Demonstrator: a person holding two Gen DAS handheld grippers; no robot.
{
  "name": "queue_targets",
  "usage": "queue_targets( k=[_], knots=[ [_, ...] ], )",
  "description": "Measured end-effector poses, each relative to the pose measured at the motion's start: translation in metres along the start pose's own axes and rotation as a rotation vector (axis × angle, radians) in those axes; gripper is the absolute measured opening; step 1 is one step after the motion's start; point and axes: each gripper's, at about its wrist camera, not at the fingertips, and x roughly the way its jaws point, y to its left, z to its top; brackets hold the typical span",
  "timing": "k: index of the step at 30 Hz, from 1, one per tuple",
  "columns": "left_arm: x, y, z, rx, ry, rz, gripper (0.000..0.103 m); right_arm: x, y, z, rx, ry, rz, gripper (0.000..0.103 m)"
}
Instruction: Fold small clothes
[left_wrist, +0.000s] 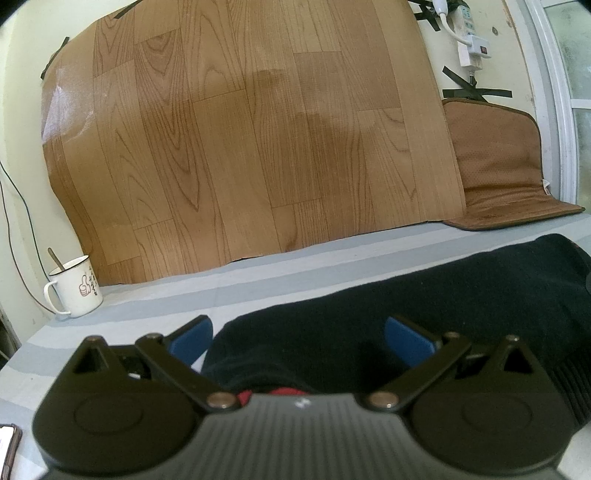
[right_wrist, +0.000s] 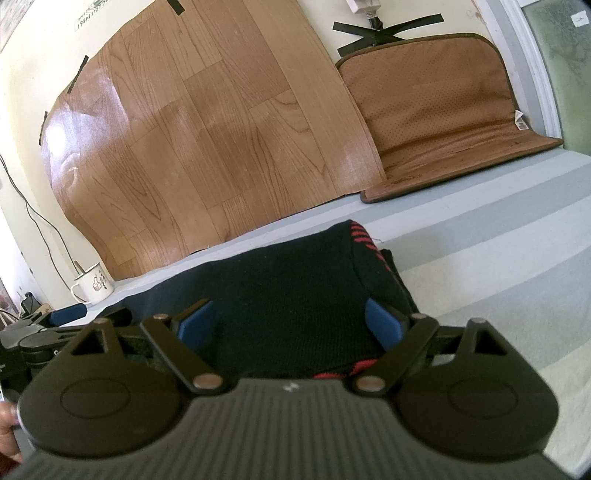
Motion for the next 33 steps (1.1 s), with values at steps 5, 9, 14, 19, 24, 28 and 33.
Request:
queue_targets(
  k=[5, 9, 14, 19, 24, 28, 33],
  knots=[
    [0.0003, 0.0003, 0.0001, 0.001, 0.000, 0.000, 0.103, -0.0001, -0.0001, 0.0001, 0.000, 0.000, 0.000, 0.090],
    [0.0001, 0.0001, 0.0001, 0.000, 0.000, -0.001, 0.103, 0.0000, 0.0001, 0.0000, 0.000, 0.000, 0.000, 0.090],
    [0.0003, 0.0003, 0.0002, 0.001, 0.000, -0.001, 0.103, -0.0001, 0.0000, 0.0000, 0.000, 0.000, 0.000, 0.090],
    [0.0003, 0.0002, 0.0002, 0.000, 0.000, -0.001, 0.103, -0.0004, 0.0003, 0.0000, 0.001, 0.000, 0.000, 0.090],
    [0.0002, 0.0002, 0.0003, 0.000, 0.001, -0.001, 0.103, -0.0008, 0.0003, 0.0001, 0.000, 0.000, 0.000, 0.090],
    [0.0014, 0.0007, 0.0007, -0.004, 0.004, -0.001, 0.103, -0.0008, 0.0002, 0.0002, 0.000, 0.000, 0.000, 0.090],
    [0.0035, 0.0020, 0.0011, -0.013, 0.010, -0.005, 0.103, -0.0008, 0.0003, 0.0002, 0.000, 0.000, -0.001, 0.090]
  ],
)
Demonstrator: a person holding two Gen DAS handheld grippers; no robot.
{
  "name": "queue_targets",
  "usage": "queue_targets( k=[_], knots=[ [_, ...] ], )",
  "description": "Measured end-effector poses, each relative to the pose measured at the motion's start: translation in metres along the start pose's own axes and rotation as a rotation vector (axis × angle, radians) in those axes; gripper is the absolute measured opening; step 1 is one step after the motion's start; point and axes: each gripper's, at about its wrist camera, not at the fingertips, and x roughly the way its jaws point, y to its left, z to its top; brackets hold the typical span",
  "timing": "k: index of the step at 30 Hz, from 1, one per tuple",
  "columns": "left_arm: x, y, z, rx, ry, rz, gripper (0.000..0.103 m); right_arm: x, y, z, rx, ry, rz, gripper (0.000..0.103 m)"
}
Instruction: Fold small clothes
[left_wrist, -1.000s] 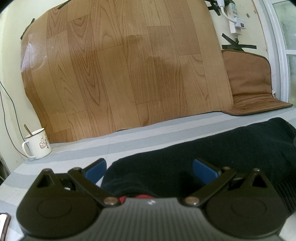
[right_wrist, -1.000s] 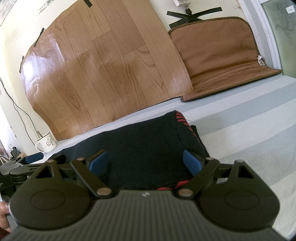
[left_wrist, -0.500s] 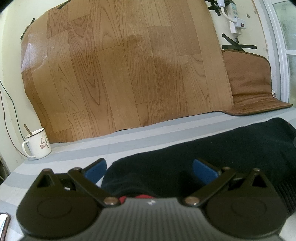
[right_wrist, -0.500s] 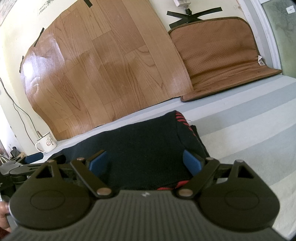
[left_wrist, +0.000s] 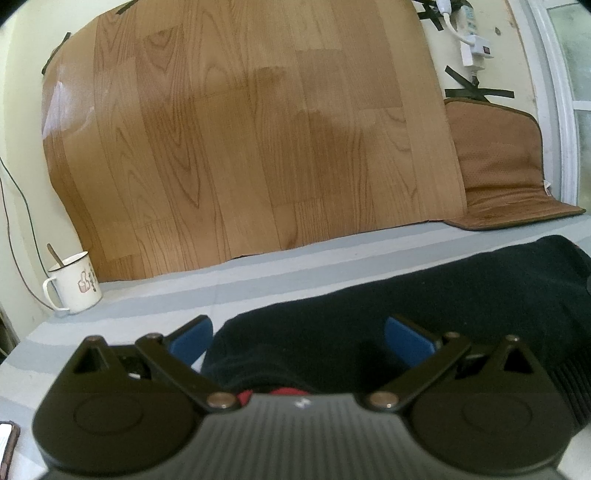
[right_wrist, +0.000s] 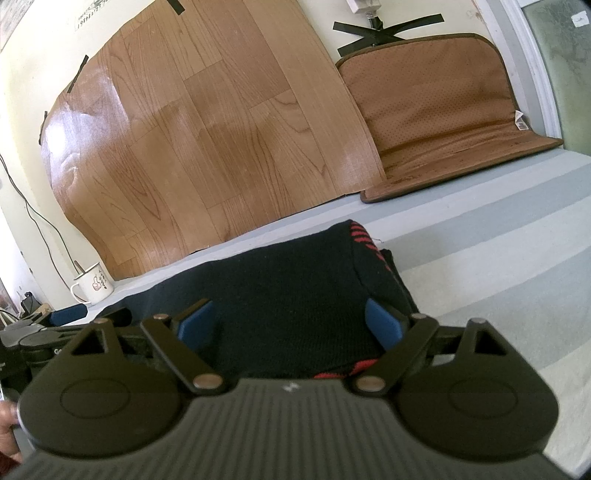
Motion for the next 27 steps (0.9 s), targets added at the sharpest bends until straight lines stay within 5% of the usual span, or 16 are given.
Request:
queue_targets(
  k=[6, 10, 14, 20, 27],
  knots=[
    [0.005, 0.008, 0.001, -0.042, 0.023, -0.018, 0.103, -0.005, 0.002, 0.000, -0.001, -0.005, 0.008, 0.090],
    [0.003, 0.010, 0.001, -0.054, 0.014, -0.025, 0.103, -0.041, -0.003, 0.004, 0.051, -0.090, 0.084, 0.090],
    [-0.005, 0.016, 0.002, -0.086, -0.023, -0.053, 0.103, -0.070, -0.023, 0.015, 0.055, -0.135, -0.021, 0.090],
    [-0.012, 0.033, 0.009, -0.216, -0.028, -0.198, 0.102, -0.062, -0.073, 0.007, 0.284, 0.014, -0.026, 0.090],
    [-0.002, 0.005, 0.014, -0.168, 0.071, -0.316, 0.093, -0.022, -0.059, 0.018, 0.250, 0.117, 0.003, 0.091]
  ],
)
